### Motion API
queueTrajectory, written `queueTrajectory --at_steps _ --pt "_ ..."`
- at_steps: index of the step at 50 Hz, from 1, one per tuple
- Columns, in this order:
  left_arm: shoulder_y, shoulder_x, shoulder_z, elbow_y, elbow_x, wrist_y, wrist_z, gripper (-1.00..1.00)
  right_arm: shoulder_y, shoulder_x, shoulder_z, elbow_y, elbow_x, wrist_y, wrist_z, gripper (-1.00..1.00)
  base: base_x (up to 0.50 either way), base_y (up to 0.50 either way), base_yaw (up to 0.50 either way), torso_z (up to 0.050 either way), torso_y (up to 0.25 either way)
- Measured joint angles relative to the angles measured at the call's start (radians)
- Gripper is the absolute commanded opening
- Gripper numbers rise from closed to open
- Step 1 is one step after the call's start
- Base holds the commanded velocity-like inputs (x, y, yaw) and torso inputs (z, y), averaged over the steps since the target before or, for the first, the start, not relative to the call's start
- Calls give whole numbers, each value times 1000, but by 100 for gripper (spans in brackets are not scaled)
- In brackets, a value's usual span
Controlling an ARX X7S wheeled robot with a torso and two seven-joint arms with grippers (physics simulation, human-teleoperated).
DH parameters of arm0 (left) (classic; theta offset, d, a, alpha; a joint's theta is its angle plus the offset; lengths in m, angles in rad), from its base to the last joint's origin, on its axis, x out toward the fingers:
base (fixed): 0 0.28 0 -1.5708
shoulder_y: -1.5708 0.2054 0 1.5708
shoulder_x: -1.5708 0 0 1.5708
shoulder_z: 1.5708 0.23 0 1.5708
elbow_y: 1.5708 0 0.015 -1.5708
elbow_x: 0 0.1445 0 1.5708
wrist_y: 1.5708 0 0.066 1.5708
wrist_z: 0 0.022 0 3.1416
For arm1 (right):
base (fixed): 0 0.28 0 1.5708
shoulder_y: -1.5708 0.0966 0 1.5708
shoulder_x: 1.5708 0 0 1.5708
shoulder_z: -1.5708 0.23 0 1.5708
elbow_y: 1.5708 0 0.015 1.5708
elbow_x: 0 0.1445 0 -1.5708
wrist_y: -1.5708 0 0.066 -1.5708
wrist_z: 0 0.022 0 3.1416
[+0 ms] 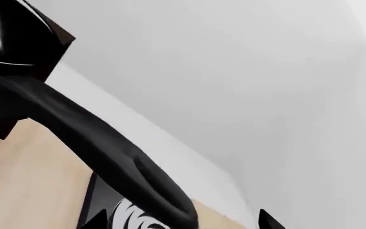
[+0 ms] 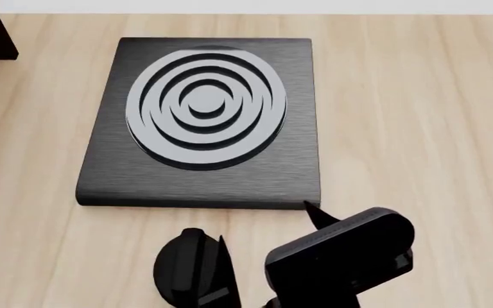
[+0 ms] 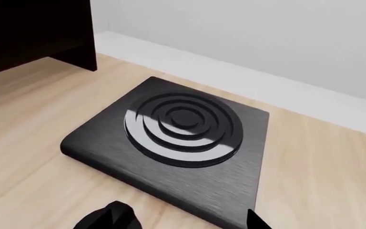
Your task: Put the frying pan on the cabinet shelf.
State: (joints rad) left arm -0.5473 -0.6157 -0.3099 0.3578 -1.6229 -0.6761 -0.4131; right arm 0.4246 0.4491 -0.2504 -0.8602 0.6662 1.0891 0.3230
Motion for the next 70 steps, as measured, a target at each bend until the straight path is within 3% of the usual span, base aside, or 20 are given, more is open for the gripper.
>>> queueTrajectory --at_steps 25,62,70 --pt "12 -70 74 59 281 14 174 100 -30 -8 40 45 0 -53 16 100 0 2 -3 0 -5" --pt "7 -132 140 72 384 21 356 100 -17 -37 62 89 16 -93 33 100 0 2 -3 0 -5" --pt "180 27 259 204 558 128 335 100 -16 -38 59 97 11 -111 31 100 0 1 -1 0 -5"
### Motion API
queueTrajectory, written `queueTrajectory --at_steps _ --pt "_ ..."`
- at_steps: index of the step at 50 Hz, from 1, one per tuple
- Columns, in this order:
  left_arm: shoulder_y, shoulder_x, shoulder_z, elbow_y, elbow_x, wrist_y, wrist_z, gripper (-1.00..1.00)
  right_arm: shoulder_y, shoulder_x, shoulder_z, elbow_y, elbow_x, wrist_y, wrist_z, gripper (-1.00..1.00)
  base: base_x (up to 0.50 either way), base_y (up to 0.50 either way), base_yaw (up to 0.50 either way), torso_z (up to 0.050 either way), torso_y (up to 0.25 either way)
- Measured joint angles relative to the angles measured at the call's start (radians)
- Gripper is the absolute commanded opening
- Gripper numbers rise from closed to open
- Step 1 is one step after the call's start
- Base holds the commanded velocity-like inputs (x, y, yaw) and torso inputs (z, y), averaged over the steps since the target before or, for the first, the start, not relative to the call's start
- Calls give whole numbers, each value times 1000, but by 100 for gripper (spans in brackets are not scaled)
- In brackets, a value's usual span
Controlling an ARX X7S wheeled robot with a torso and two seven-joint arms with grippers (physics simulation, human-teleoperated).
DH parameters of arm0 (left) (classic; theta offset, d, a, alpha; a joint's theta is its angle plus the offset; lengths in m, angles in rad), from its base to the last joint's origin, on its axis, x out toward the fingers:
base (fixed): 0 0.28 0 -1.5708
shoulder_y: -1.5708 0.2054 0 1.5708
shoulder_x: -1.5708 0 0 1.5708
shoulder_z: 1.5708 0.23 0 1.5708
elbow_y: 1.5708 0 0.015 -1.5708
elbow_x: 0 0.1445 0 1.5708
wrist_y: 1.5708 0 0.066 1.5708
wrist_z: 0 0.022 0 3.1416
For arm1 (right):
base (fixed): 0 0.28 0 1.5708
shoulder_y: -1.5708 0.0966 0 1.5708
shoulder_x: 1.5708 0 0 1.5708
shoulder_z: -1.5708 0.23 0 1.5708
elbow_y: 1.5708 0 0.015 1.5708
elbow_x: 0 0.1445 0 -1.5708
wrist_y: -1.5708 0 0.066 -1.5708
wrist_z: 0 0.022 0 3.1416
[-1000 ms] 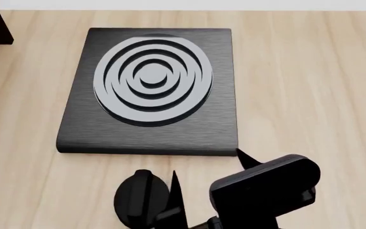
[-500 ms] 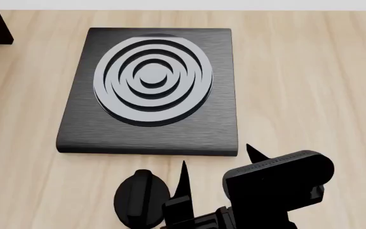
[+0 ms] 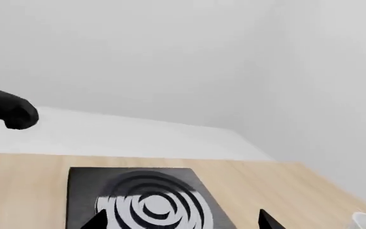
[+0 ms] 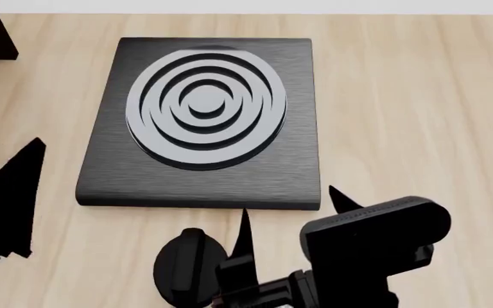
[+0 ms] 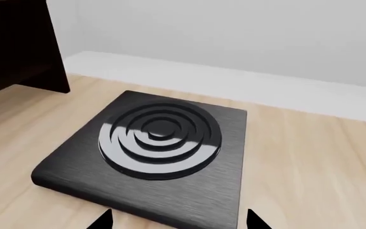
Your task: Put the frying pan on the cabinet shelf.
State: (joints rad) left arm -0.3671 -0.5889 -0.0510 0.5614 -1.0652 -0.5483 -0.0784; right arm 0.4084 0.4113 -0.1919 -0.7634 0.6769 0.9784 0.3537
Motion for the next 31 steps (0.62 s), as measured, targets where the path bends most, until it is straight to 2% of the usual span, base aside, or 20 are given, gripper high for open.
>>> queueTrajectory --at_steps 11,31 --pt "140 104 83 102 75 76 11 100 6 -5 1 1 2 -21 -3 100 0 4 0 0 -6" --pt "195 141 119 156 112 107 -6 100 7 1 22 -10 18 -29 11 100 0 2 -2 0 -5"
